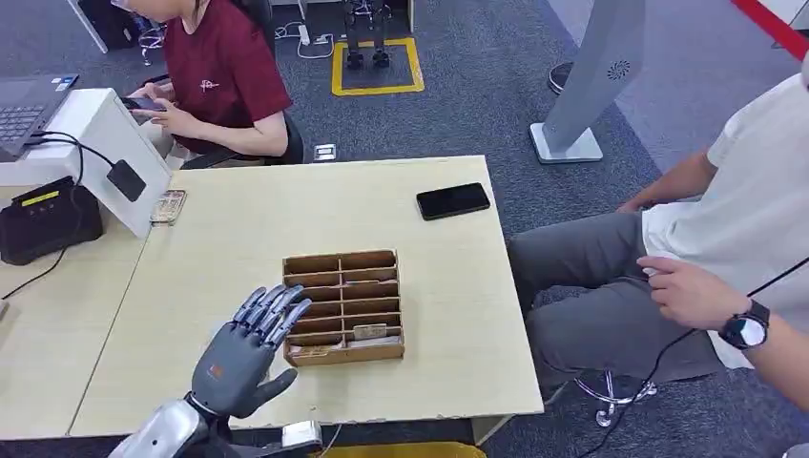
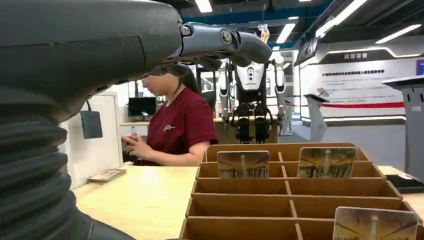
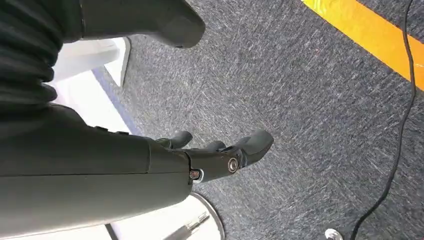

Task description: Pass the card to the sensor for recognition and then transmit it.

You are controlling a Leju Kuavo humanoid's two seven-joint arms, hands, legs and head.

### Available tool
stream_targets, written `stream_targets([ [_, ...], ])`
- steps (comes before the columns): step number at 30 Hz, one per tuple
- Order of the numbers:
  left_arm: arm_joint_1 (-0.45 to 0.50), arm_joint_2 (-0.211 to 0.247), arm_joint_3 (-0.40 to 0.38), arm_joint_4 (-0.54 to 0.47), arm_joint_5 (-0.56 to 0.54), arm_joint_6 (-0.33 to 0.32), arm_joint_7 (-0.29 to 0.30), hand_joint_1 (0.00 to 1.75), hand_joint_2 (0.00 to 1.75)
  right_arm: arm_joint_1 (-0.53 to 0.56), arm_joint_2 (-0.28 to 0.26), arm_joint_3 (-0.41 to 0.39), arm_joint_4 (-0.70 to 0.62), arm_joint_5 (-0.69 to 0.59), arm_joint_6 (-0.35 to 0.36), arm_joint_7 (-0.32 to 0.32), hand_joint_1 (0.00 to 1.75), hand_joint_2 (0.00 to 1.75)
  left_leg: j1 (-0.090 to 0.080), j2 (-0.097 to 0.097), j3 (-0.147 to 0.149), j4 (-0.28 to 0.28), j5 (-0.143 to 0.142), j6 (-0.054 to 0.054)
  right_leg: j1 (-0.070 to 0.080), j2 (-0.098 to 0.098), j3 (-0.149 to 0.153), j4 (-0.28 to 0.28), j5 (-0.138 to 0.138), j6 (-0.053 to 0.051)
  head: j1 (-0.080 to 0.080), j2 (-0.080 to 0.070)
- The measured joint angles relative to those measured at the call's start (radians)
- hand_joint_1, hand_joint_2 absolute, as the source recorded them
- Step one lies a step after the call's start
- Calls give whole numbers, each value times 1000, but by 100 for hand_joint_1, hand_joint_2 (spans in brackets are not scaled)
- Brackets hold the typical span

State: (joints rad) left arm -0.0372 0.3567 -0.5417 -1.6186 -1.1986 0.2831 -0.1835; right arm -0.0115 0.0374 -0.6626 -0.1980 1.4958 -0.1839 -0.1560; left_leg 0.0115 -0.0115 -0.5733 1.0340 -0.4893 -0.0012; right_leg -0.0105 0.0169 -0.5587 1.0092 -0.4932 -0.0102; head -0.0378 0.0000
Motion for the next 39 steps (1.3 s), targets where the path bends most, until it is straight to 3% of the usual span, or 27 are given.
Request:
stream_targets([
  [9, -16, -22, -16, 74, -22, 5, 44, 0, 175, -2, 3, 0, 0, 1, -2, -2, 0, 175, 0, 0, 0, 0, 0, 0, 0, 0, 0, 0, 0, 0, 0, 0],
  [19, -17, -22, -16, 111, 51, -60, 6, 0, 175, -2, 3, -2, 0, 3, 0, 0, 0, 175, 0, 0, 0, 0, 0, 0, 0, 0, 0, 0, 0, 0, 0, 0],
  [39, -17, -21, -26, 144, 48, -63, 5, 0, 175, -5, 3, -12, 0, 3, 0, -3, 0, 175, 0, 0, 0, 0, 0, 0, 0, 0, 0, 0, 0, 0, 0, 0],
])
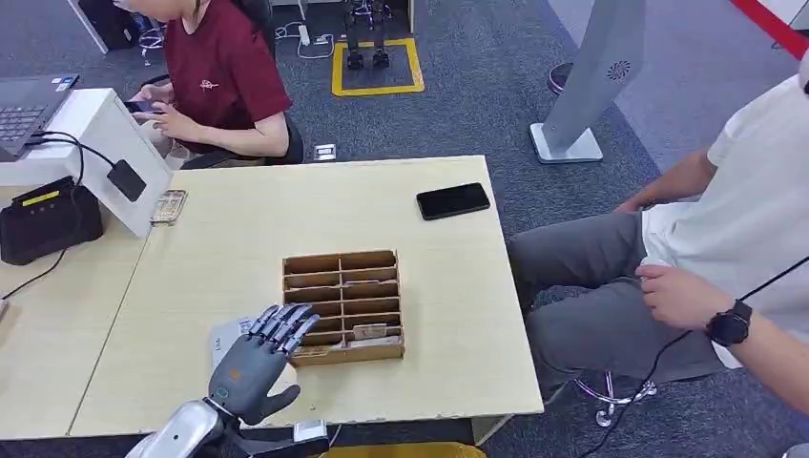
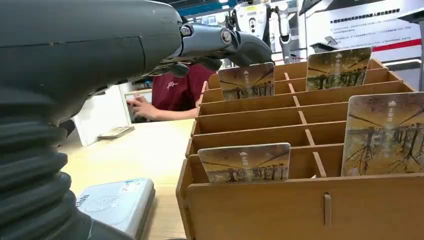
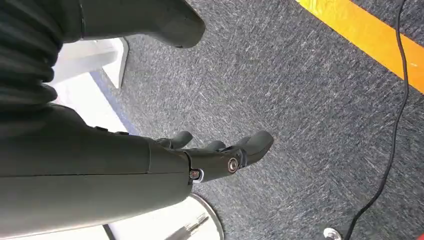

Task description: Pass the card to the sensor for recognition and then transmit it.

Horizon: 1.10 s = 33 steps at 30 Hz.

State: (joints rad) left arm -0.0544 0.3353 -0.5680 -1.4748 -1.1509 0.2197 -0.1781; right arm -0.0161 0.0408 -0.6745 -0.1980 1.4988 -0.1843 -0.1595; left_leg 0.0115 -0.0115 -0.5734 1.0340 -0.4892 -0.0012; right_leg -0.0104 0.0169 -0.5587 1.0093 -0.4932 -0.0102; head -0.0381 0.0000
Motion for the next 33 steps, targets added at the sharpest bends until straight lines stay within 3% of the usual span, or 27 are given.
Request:
stream_targets([
  [11, 0, 0, -9, 17, -4, -10, 0, 3, 175, 0, 0, -5, 0, 0, 0, 0, 0, 175, 0, 0, 0, 0, 0, 0, 0, 0, 0, 0, 0, 0, 0, 0],
  [12, 0, 0, -13, 20, -6, -10, 1, 175, 175, 0, 0, -5, 0, 1, 0, 0, 0, 175, 0, 0, 0, 0, 0, 0, 0, 0, 0, 0, 0, 0, 0, 0],
  [33, -3, -6, -15, 46, 17, -16, 2, 175, 175, -2, 0, -6, 0, 2, -4, -5, 0, 175, 0, 0, 0, 0, 0, 0, 0, 0, 0, 0, 0, 0, 0, 0],
])
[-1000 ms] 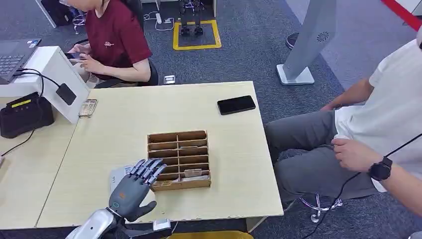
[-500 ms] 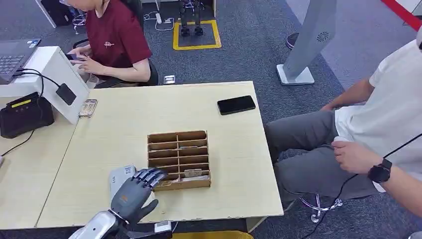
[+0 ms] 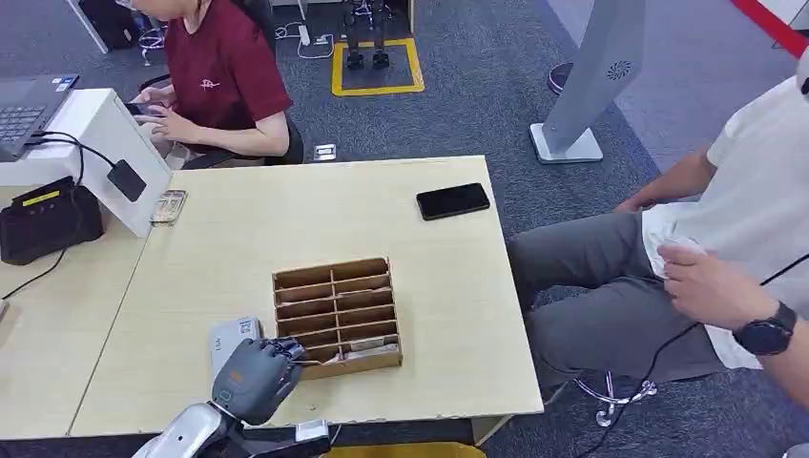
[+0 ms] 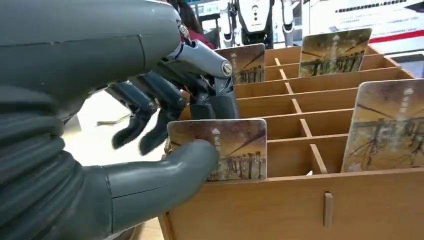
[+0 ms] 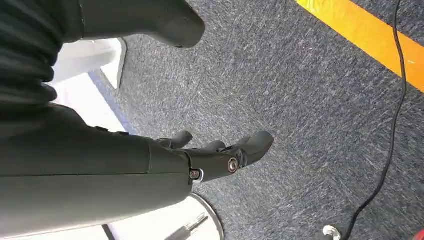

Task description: Pass the card to the sensor for recognition and then transmit it.

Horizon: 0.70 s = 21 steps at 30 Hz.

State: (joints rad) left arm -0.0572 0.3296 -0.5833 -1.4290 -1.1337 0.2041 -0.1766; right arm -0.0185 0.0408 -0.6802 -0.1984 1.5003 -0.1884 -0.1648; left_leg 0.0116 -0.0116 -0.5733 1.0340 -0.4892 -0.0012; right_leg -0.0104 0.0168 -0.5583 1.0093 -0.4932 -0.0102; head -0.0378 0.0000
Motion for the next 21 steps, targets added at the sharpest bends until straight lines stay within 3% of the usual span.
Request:
stream_targets([
  [13, 1, -3, 0, 2, 48, -1, -10, 175, 175, 0, 0, 0, 0, 1, -3, -5, 0, 175, 0, 0, 0, 0, 0, 0, 0, 0, 1, 0, 0, 0, 0, 0],
  [17, 2, 1, 4, -12, 171, 0, -62, 175, 175, 0, 0, -1, 0, 1, -6, -8, 0, 175, 0, 0, 0, 0, 0, 0, 0, -1, 0, 0, 0, 0, 0, 0],
  [21, -29, 55, 58, -119, 356, -18, -105, 175, 175, 2, 0, -6, 0, 1, -6, -13, 0, 175, 0, -1, 0, 0, 1, -1, 0, -1, 0, 0, 0, 0, 0, 0],
])
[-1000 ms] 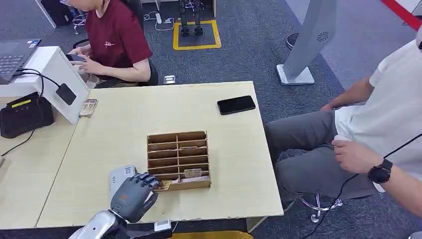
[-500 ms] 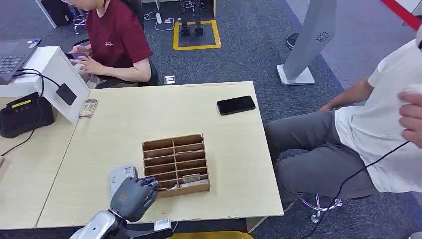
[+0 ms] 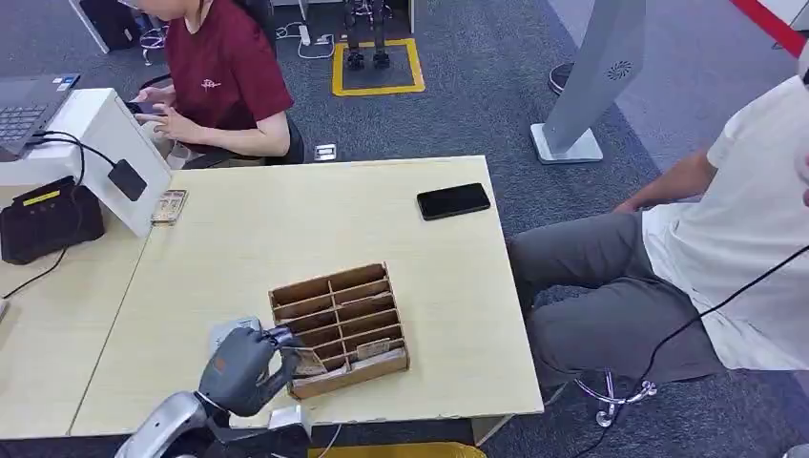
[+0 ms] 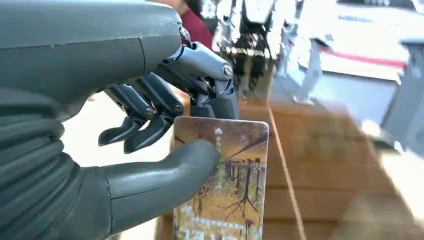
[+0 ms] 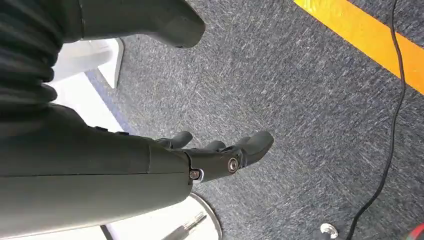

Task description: Pass the card to the sensor for recognition and then transmit it.

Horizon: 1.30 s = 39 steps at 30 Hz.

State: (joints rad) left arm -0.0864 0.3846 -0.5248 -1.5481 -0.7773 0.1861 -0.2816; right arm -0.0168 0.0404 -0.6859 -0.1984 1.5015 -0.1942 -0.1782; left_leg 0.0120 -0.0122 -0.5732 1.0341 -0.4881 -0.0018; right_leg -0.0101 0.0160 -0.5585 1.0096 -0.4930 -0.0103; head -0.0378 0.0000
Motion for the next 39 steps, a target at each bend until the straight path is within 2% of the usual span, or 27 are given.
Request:
stream_targets([
  [1, -32, 28, 25, -34, 77, -28, -6, 175, 175, 0, -1, -2, 0, 0, 0, -5, 0, 175, 1, -1, 0, 0, 2, -1, 1, 0, -1, 0, 1, -1, 0, 0],
  [4, -264, 140, 155, -129, 398, -249, 17, 175, 175, 0, -5, -9, 0, 0, -3, -18, 0, 175, 7, -6, -9, 1, 8, -5, 6, -7, -7, 1, 5, -6, 0, 0],
  [5, -351, 164, 201, -144, 448, -317, 38, 175, 175, 0, -5, -12, 0, 1, -3, -21, 0, 175, 7, -7, -10, 1, 8, -6, 6, -7, -7, 1, 6, -6, 0, 0],
  [7, -510, 190, 278, -161, 461, -413, 86, 175, 175, 0, -6, -14, 0, 2, -2, -21, 0, 175, 7, -6, -10, 1, 9, -6, 6, -6, -7, 1, 7, -6, 0, 0],
  [10, -612, 213, 336, -169, 392, -401, 125, 175, 175, 1, -6, -16, 0, 2, -2, -20, 0, 175, 6, 1, -7, 1, 9, -7, 6, 1, -7, 1, 8, -6, -1, 0],
  [13, -643, 225, 364, -169, 356, -373, 134, 175, 175, 0, -5, -18, 0, 3, -1, -19, 0, 175, 6, 0, -8, 1, 9, -7, 6, 0, -8, 1, 8, -6, -1, 0],
  [15, -643, 227, 371, -168, 313, -345, 157, 175, 175, -1, -5, -18, 0, 3, 0, -14, 0, 175, 6, 0, -8, 0, 8, -7, 6, 0, -8, 1, 8, -6, -1, 0],
  [18, -625, 227, 380, -142, 257, -291, 162, 175, 175, -1, -5, -18, 0, 3, 1, -8, 0, 175, 7, 0, -8, 0, 8, -7, 6, 0, -8, 1, 8, -6, 0, 0],
  [20, -606, 226, 388, -114, 175, -234, 168, 175, 175, -1, -5, -18, 0, 3, 5, -2, 0, 175, 7, 0, -8, 0, 9, -7, 6, 0, -8, 1, 8, -6, -1, 0],
  [23, -586, 218, 389, -57, -2, -154, 207, 175, 175, -2, -5, -18, 0, 4, 6, 2, 0, 175, 7, 0, -8, 0, 9, -7, 6, 0, -9, 1, 8, -6, 0, 0],
  [27, -579, 175, 385, 96, -263, -12, 278, 175, 175, -10, -5, -16, 0, 4, 5, 6, 0, 175, 6, 0, -8, 0, 9, -7, 6, 0, -9, 1, 8, -6, -1, 0],
  [33, -599, 66, 336, 423, -592, 235, 428, 175, 175, -24, -2, 6, 0, 4, 5, 17, 0, 175, 5, 0, -8, 1, 9, -7, 5, 1, -9, 1, 9, -6, -1, 0],
  [36, -608, 24, 325, 551, -645, 272, 454, 175, 175, -25, -2, 10, 1, 4, 5, 18, 0, 175, 5, 0, -8, 1, 9, -7, 5, 1, -9, 1, 9, -6, 0, 0],
  [39, -610, 1, 318, 620, -653, 281, 460, 175, 175, -23, -2, 13, 1, 4, 4, 18, 0, 175, 5, 1, -8, 1, 9, -7, 5, 2, -10, 1, 9, -6, 0, 0],
])
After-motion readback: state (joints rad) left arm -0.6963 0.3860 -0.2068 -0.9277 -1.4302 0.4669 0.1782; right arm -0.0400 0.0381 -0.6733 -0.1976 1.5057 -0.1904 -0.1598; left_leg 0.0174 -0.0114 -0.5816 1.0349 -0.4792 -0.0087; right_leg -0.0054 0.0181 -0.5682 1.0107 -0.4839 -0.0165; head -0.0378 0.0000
